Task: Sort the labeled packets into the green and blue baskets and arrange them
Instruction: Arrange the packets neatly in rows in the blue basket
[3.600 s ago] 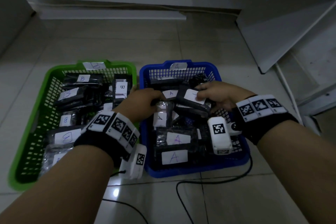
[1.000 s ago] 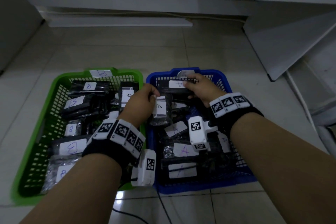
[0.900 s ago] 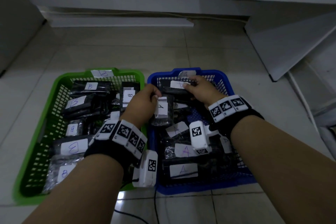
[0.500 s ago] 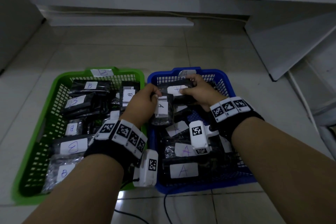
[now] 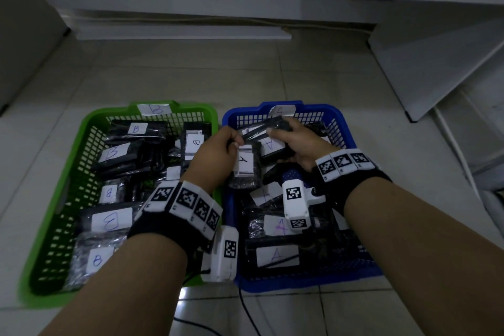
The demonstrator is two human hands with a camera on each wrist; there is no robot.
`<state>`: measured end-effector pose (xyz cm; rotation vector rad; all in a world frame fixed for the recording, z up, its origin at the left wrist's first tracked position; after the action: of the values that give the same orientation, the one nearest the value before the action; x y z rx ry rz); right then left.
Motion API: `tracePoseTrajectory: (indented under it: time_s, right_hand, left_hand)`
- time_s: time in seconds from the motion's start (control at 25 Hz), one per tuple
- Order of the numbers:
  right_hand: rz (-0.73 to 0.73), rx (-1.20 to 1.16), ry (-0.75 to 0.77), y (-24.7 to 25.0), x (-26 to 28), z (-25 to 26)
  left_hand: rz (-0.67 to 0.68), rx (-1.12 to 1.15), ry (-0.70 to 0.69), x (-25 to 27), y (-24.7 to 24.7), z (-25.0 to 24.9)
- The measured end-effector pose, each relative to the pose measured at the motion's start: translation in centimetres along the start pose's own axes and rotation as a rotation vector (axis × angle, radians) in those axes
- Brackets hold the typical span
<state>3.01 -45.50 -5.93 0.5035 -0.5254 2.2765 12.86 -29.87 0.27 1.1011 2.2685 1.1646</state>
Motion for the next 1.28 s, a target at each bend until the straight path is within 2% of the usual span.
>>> tracePoseTrajectory:
  time_s: [0.16, 0.28, 0.4, 0.48, 0.56, 0.68, 0.8, 1.08, 1.16, 1.28]
  right_hand:
    - [-0.141, -0.086, 0.007, 0.9, -1.4, -0.6]
    - [-0.241, 0.107, 0.014, 0.8, -1.8, -1.0]
    - [-0.215, 0.256, -0.04, 0.5, -2.2, -1.6]
    - [-0.19, 0.348, -0.023, 0.6, -1.7, -0.7]
    - [-0.15, 0.531, 0.084, 0.4, 0.0, 1.1]
    - [0.003, 0.9, 0.218, -0.3, 1.5, 2.3]
    - [0.028, 1.129, 0.38, -1.4, 1.6, 3.1]
    - [-0.046, 1.144, 0.455, -1.6, 1.5, 3.3]
    - [-0.052, 1.13, 0.426, -1.4, 1.3, 3.3]
    - [0.012, 0.974, 0.286, -0.8, 1.0, 2.7]
  left_hand:
    - [0.009, -0.004, -0.014, -0.2, -0.2, 0.0]
    - [0.005, -0.003, -0.019, -0.3, -0.3, 0.2]
    - [0.014, 0.001, -0.013, -0.3, -0.3, 0.1]
    - [0.018, -0.005, -0.011, -0.2, -0.3, 0.1]
    - [0.02, -0.014, -0.003, -0.2, -0.4, 0.1]
    - [0.016, -0.02, -0.007, -0.2, -0.4, 0.0]
    - [0.014, 0.001, -0.004, -0.1, -0.3, 0.0]
    - [0.012, -0.01, -0.016, -0.3, -0.4, 0.2]
    - [0.012, -0.016, -0.009, -0.3, -0.4, 0.3]
    - [0.015, -0.027, 0.003, -0.1, -0.3, 0.3]
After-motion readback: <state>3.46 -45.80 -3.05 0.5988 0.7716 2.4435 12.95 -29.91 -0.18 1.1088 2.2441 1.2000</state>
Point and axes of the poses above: each hand's wrist, its own x-axis away from the middle knuckle, its own y-axis out of the back of the hand, z = x × y, the point moved 8 cm from there along -x, towards the middle knuckle, and after that the axes turned 15 degrees about -x, right-handed, at the moved point
